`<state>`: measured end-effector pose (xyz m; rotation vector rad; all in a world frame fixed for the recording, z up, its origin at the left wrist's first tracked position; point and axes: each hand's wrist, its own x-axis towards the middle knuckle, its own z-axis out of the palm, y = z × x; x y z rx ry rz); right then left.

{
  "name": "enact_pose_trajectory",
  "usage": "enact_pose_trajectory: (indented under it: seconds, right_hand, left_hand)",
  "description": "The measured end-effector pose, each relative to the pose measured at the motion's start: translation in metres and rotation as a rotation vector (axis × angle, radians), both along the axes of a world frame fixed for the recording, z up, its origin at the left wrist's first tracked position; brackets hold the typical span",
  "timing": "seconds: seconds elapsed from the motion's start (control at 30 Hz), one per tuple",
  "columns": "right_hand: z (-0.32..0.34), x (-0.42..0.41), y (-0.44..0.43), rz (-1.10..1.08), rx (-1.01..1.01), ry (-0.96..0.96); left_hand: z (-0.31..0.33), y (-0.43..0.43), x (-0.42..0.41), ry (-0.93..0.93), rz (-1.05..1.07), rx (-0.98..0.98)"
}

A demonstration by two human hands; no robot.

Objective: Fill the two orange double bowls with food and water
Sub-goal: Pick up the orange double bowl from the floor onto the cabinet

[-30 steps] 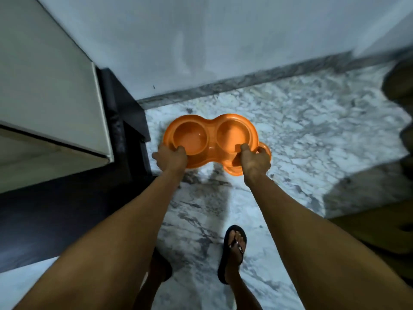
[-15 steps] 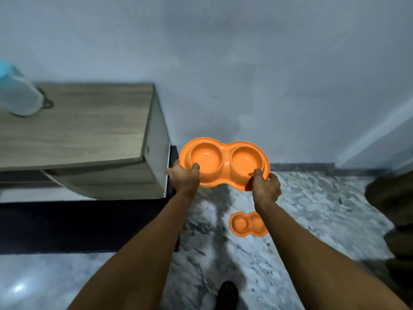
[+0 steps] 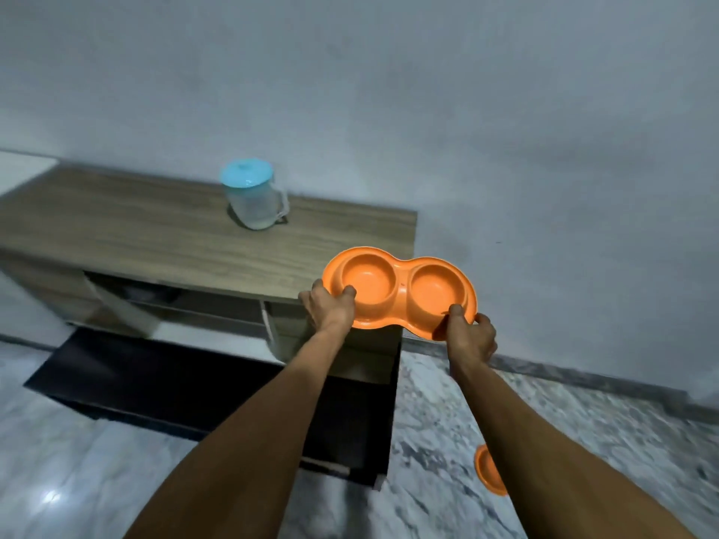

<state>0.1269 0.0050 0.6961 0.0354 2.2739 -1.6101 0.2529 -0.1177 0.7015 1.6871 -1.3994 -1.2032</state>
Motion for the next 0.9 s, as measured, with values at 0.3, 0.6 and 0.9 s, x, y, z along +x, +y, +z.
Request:
enact_pose_trajectory:
  seconds: [0.3,0.6,0.9]
  right_hand:
    - [0.003,0.142,-0.125,0.164,-0.064,-0.050]
    - [-0.028,0.222,-0.276,0.271,-0.033,-0.060]
    - [-0.062,0.263,-0.408,0.283,0.126,-0.079]
  left_hand:
    - [0.005,-0.112,0.164,-0.012,0.146,-0.021]
    - [-0.016,-0.243,0.261,-0.087,0.238,-0.043]
    - [-0.051,-0.373,0.308,-0.206,0.210,-0.004]
